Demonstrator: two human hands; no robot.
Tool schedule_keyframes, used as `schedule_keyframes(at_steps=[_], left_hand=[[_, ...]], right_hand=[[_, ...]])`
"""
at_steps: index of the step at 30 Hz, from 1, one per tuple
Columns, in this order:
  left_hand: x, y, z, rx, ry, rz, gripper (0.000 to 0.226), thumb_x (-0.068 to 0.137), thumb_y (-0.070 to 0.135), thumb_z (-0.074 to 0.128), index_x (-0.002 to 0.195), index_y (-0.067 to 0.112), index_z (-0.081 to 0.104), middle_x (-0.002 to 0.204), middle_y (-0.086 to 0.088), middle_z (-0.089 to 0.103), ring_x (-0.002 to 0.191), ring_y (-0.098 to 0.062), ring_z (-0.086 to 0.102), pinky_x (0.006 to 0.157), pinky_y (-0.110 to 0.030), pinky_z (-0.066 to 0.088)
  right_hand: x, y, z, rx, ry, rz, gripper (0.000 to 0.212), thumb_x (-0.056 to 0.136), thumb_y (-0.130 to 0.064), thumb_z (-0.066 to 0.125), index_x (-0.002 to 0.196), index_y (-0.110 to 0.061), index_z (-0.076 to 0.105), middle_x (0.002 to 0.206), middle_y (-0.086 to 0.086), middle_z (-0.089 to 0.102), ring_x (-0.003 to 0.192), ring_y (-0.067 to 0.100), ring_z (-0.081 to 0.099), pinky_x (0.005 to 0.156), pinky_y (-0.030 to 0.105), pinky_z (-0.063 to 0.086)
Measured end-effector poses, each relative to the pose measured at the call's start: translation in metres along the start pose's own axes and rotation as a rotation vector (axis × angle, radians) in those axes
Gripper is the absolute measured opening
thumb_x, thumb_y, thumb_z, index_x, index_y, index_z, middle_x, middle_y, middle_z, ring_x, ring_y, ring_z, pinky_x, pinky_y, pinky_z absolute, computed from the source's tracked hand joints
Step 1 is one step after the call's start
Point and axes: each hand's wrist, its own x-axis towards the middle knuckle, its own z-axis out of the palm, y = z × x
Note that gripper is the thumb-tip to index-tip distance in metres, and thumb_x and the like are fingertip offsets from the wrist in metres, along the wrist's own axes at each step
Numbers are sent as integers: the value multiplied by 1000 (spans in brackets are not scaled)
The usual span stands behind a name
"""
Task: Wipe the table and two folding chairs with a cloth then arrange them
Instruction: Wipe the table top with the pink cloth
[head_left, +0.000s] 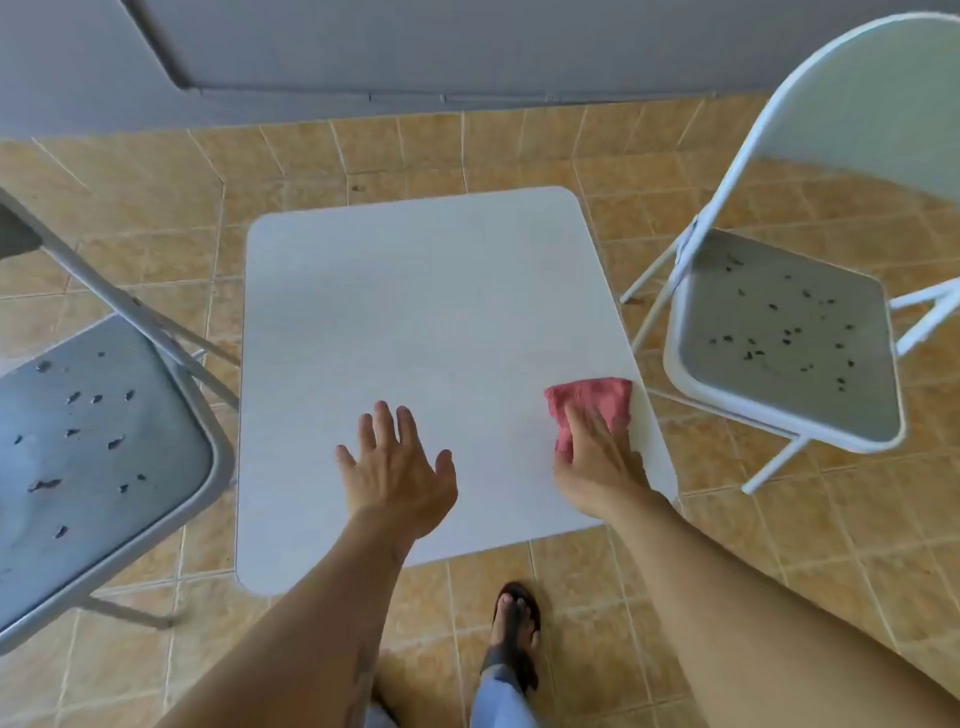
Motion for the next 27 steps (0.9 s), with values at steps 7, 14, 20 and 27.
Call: schedule_keyframes(at_steps=[7, 14, 20, 27], left_hand=[[63, -51, 62, 142, -111, 109, 85, 92, 64, 27, 156, 21, -9, 162, -8, -22, 149, -32, -18, 114, -67, 10], [77, -79, 89, 158, -73, 223, 91, 88, 72, 24, 149, 28, -28, 153, -5, -43, 145, -30, -32, 109, -74, 7], [77, -80, 82, 177, -107, 235, 92, 88, 73, 25, 150, 29, -27, 154, -5, -42, 145, -31, -32, 110, -74, 10], [77, -81, 79, 161, -118, 234, 93, 89, 72, 30, 151, 29, -25, 154, -5, -41, 145, -30, -31, 110, -72, 9]], right_hand=[[58, -1, 53, -120, 123, 176, 72, 95, -42, 41, 153, -35, -1, 165, 4, -9, 149, 36, -7, 115, 62, 14], [66, -33, 101, -134, 251, 230, 76, 92, -47, 40, 155, -33, -1, 166, 5, -6, 149, 37, -7, 114, 67, 4], [57, -62, 111, -204, 278, 99, 72, 91, -39, 43, 154, -36, 8, 165, 5, 4, 146, 37, 6, 111, 65, 15], [67, -53, 107, -271, 340, 102, 76, 79, -26, 63, 148, -31, 31, 152, 11, 29, 122, 43, 32, 93, 57, 42]])
